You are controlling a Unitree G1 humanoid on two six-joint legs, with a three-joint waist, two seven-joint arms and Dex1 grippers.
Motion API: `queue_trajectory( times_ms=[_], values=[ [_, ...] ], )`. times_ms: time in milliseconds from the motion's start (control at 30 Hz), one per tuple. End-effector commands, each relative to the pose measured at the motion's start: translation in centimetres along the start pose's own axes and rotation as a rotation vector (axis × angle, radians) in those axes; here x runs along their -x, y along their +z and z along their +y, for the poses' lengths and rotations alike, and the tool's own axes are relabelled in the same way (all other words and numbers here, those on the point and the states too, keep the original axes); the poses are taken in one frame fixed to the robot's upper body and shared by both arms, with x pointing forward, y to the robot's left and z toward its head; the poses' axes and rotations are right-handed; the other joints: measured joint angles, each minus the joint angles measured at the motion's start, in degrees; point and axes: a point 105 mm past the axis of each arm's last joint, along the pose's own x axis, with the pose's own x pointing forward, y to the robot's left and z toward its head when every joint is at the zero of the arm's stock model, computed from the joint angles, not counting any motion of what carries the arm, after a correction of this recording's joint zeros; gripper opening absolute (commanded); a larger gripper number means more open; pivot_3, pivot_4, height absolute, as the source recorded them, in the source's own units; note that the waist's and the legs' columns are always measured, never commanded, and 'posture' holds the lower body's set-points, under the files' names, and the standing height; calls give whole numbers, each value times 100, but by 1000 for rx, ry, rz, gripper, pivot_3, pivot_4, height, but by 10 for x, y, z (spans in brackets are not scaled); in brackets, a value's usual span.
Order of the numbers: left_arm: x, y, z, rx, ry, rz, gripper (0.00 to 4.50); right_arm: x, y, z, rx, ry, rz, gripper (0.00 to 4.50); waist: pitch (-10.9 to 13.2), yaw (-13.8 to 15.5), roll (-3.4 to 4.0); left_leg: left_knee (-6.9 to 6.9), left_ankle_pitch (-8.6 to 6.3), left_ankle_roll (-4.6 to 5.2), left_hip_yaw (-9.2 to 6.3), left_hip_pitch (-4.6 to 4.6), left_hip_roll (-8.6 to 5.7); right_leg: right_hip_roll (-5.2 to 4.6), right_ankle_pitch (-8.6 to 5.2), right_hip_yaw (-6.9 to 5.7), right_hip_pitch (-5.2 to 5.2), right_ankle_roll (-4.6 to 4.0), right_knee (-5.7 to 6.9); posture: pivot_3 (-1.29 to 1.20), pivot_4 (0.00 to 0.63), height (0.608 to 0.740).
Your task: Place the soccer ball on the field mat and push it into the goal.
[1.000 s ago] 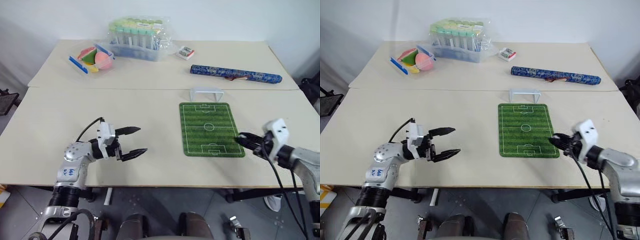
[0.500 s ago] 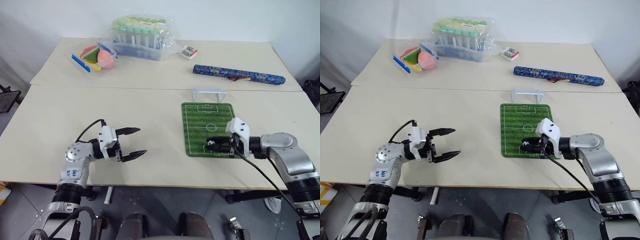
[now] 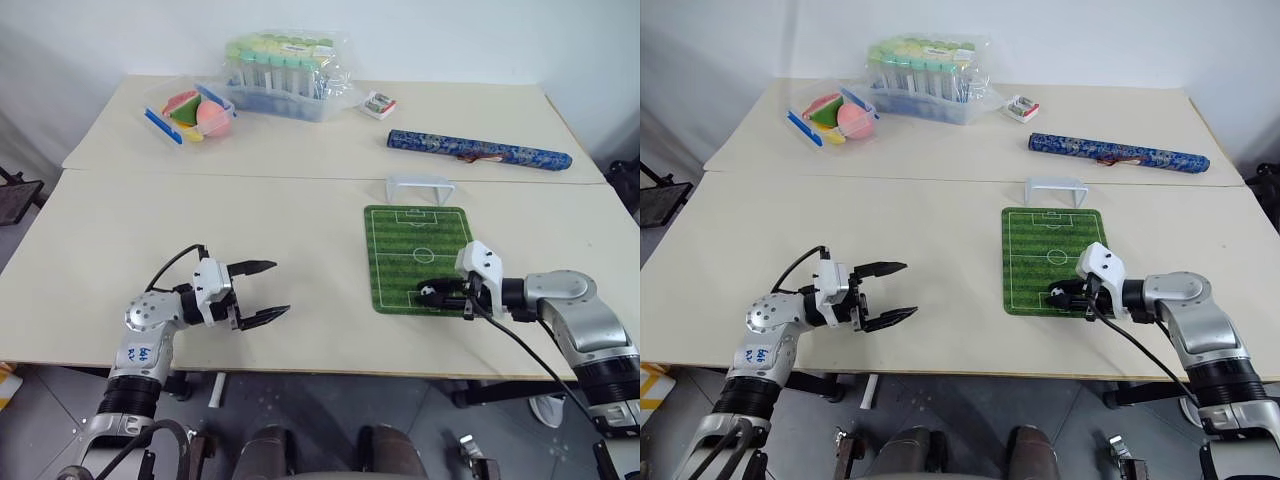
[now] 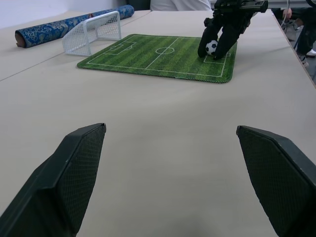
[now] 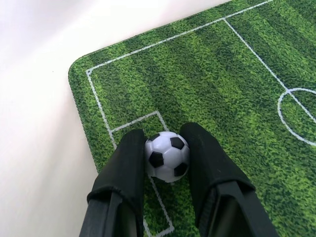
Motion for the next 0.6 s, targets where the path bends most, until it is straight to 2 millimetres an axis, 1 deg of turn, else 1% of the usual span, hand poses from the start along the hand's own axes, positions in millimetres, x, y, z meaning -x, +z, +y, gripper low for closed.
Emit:
queue_trajectory(
  times_ms=[33,133,367,600],
  values=[
    [2,7,6,-31,7,-9,4500,2,-3,0,-4,-11,-2,1559,0,0,0,0,0,0,0,0,0,0,0,0,0,0,0,0,150,740],
    [1,6,8,-30,10,-8,4500,1,-3,-1,-7,-16,-4,2341,0,-3,0,1,0,0,1,0,0,0,0,0,1,0,0,0,150,740],
    [0,6,10,-29,11,-10,4500,2,0,-2,4,-12,-9,2341,0,-4,0,2,0,0,0,0,0,0,0,0,1,0,0,0,150,740],
    [-2,7,11,-30,15,-15,4500,5,18,2,67,20,-26,2341,0,-3,0,2,0,0,0,0,0,0,0,0,0,0,1,0,150,740]
  ],
)
